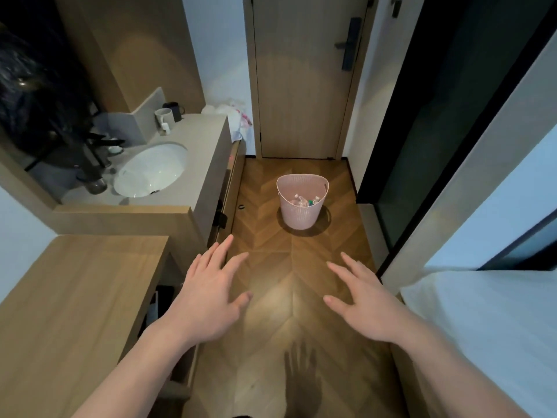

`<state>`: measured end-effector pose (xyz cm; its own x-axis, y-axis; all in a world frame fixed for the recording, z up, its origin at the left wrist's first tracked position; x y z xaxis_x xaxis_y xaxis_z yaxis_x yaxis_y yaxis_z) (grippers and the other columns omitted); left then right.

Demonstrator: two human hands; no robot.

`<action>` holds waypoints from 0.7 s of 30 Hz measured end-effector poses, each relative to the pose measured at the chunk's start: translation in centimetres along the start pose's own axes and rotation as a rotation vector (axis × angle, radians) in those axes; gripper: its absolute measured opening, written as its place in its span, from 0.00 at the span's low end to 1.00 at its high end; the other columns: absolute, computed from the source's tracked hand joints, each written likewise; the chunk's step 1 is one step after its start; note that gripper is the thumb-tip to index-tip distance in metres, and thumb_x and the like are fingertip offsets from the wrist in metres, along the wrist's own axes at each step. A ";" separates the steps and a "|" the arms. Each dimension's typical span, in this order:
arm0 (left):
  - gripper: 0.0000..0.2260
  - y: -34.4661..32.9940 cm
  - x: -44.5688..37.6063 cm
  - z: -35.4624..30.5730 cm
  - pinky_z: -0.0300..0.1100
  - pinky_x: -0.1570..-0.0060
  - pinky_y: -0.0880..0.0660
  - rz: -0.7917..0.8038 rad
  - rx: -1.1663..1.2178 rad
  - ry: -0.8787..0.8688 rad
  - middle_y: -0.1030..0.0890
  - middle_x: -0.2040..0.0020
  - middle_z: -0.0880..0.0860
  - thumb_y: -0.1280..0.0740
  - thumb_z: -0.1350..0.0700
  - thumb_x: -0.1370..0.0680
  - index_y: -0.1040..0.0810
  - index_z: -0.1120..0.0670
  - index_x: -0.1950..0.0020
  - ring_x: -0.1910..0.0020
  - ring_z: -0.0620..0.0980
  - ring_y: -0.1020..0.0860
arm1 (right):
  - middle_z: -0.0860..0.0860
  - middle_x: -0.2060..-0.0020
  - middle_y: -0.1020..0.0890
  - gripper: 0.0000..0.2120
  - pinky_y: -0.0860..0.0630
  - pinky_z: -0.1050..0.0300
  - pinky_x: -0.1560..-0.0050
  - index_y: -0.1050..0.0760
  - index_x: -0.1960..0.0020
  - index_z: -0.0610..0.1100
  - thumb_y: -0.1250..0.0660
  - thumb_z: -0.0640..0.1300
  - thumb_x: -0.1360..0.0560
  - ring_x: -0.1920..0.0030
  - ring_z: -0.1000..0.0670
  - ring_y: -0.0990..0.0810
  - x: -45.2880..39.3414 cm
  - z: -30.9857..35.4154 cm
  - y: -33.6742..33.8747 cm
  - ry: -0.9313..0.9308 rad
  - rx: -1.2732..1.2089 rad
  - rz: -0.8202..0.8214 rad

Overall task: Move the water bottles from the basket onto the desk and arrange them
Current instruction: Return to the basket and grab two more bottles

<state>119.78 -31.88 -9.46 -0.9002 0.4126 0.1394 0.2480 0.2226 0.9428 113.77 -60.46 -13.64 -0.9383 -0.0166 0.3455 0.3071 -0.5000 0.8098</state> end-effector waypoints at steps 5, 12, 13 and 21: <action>0.33 0.5 -6.9 1.2 0.51 0.19 0.59 -0.005 0.008 0.063 0.62 0.16 0.44 0.37 0.39 0.18 0.48 0.39 0.16 0.17 0.49 0.61 | 0.62 0.16 0.59 0.35 0.53 0.46 0.16 0.51 0.15 0.64 0.40 0.66 0.17 0.15 0.51 0.59 -7.5 -0.7 4.1 0.056 -0.004 0.023; 0.32 0.6 -20.5 2.5 0.50 0.19 0.58 0.008 0.023 0.043 0.60 0.15 0.44 0.36 0.39 0.19 0.45 0.39 0.17 0.16 0.50 0.59 | 0.63 0.16 0.60 0.35 0.53 0.45 0.16 0.52 0.15 0.64 0.40 0.65 0.17 0.15 0.52 0.61 -18.8 -3.1 8.9 0.007 0.019 0.028; 0.32 0.5 -22.6 2.7 0.51 0.19 0.58 0.021 0.033 0.040 0.60 0.16 0.44 0.36 0.38 0.19 0.45 0.39 0.17 0.16 0.50 0.59 | 0.63 0.16 0.61 0.36 0.54 0.46 0.17 0.53 0.15 0.63 0.40 0.65 0.17 0.15 0.52 0.61 -20.3 -3.6 9.6 -0.017 0.027 0.034; 0.33 0.5 -38.9 2.2 0.51 0.21 0.61 0.184 -0.002 -0.071 0.62 0.16 0.46 0.37 0.38 0.18 0.46 0.41 0.16 0.17 0.52 0.62 | 0.59 0.15 0.60 0.36 0.49 0.40 0.17 0.54 0.15 0.62 0.42 0.67 0.17 0.14 0.46 0.59 -30.7 -8.3 15.2 -0.161 0.047 0.000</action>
<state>155.71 -45.94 -15.09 -0.8123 0.5073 0.2877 0.4054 0.1364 0.9039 145.89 -74.71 -15.89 -0.9016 0.1245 0.4144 0.3181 -0.4585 0.8298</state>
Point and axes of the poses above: each hand's wrist, its own x-axis away from the middle knuckle, its own y-axis out of the back of the hand, z = x × y, the point moved 4 cm from there along -x, towards the middle knuckle
